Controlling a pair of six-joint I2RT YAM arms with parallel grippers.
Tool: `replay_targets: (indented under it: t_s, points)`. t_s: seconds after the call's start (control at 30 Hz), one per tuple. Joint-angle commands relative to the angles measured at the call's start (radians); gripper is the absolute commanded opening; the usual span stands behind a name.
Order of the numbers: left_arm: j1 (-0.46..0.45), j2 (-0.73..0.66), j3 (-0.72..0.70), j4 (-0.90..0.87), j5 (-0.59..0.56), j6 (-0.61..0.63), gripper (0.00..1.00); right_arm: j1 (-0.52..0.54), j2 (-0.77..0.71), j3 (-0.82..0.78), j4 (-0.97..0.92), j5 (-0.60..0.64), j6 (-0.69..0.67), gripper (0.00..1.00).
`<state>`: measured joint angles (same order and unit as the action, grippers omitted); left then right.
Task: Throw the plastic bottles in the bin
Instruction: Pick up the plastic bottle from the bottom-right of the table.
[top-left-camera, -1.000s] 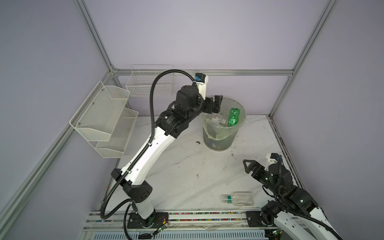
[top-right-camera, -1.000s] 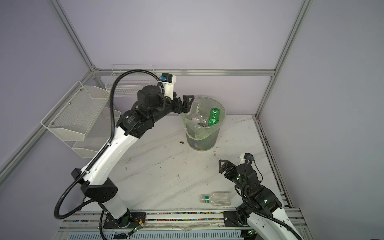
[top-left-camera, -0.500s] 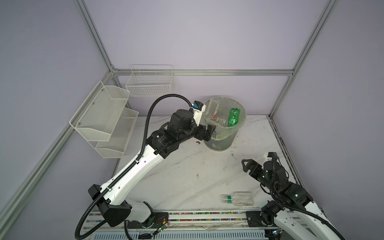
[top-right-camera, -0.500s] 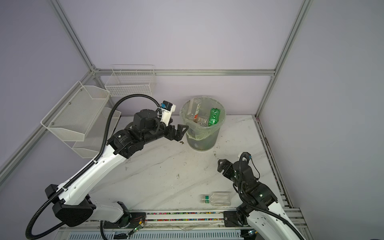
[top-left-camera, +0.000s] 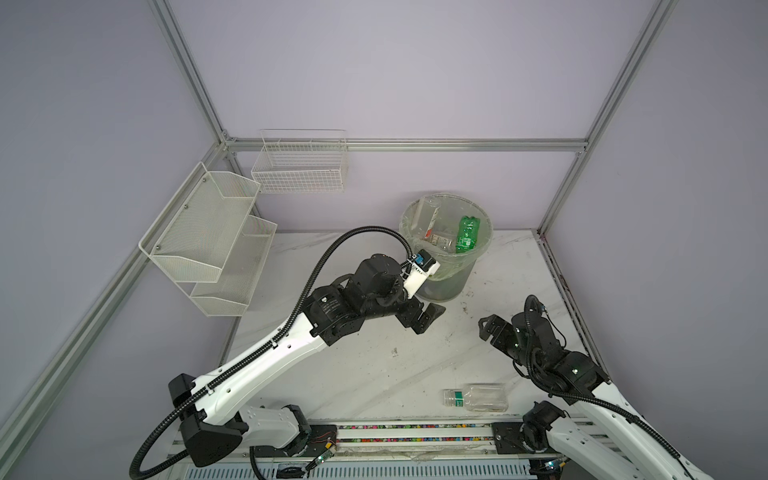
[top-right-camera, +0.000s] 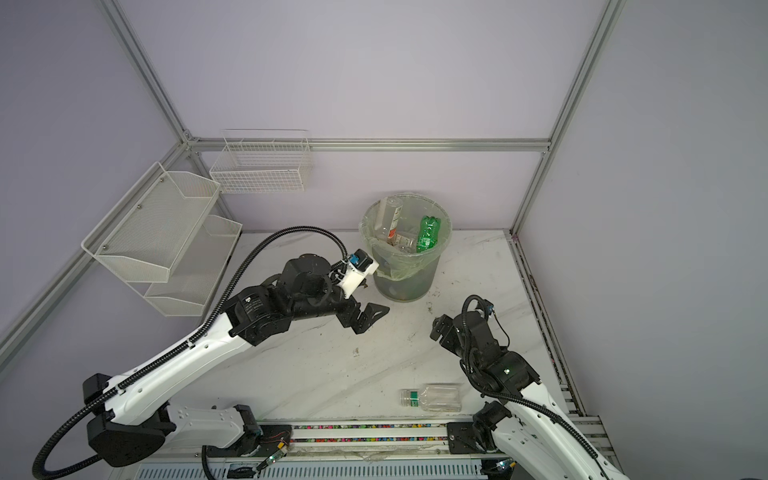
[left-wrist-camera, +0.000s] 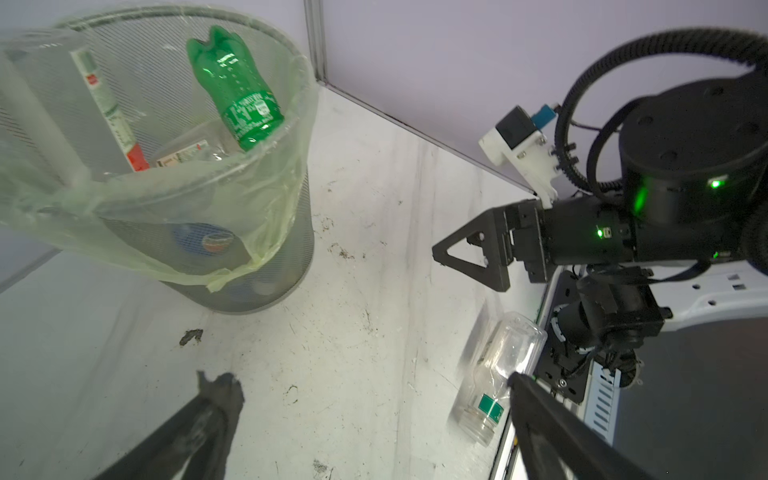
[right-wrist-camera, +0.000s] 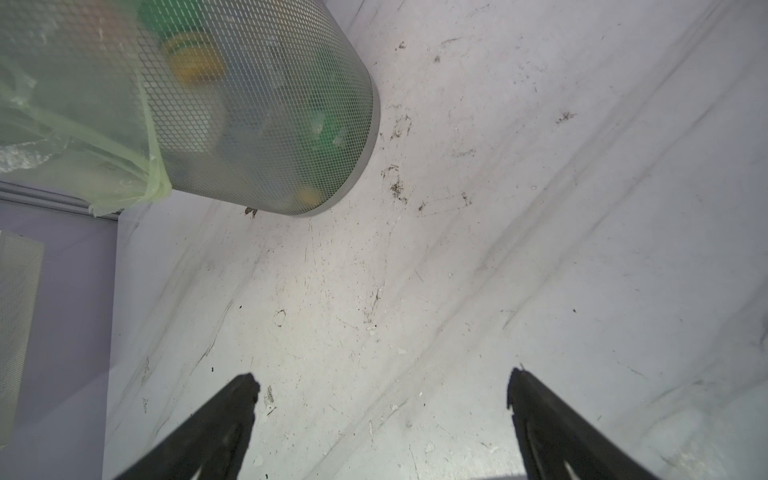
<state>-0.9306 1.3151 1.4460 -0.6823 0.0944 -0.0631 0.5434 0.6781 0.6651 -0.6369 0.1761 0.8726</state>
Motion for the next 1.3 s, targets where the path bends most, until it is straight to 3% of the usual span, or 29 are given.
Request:
replay_targets:
  t_s: [0.0,0.43,0.7,0.87,1.0,1.27]
  points:
    - [-0.043,0.032,-0.066,-0.006,0.066,0.082,1.0,-0.002,0.003,0.028,0.015,0.042,0.023,0.97]
    - [-0.171,0.16,-0.134,0.065,0.051,0.055,1.0,-0.007,0.13,0.033,0.055,0.084,-0.029,0.97]
    - [-0.277,0.245,-0.125,0.097,0.058,0.051,1.0,-0.062,0.226,0.044,0.097,0.088,-0.078,0.97]
    - [-0.32,0.305,-0.125,0.142,0.049,0.037,1.0,-0.144,0.283,0.035,0.166,-0.007,-0.127,0.97]
    - [-0.373,0.37,-0.111,0.167,-0.012,0.022,1.0,-0.27,0.31,0.009,0.226,-0.141,-0.186,0.97]
    - [-0.433,0.488,-0.089,0.197,-0.114,0.008,1.0,-0.428,0.259,0.004,0.235,-0.265,-0.234,0.97]
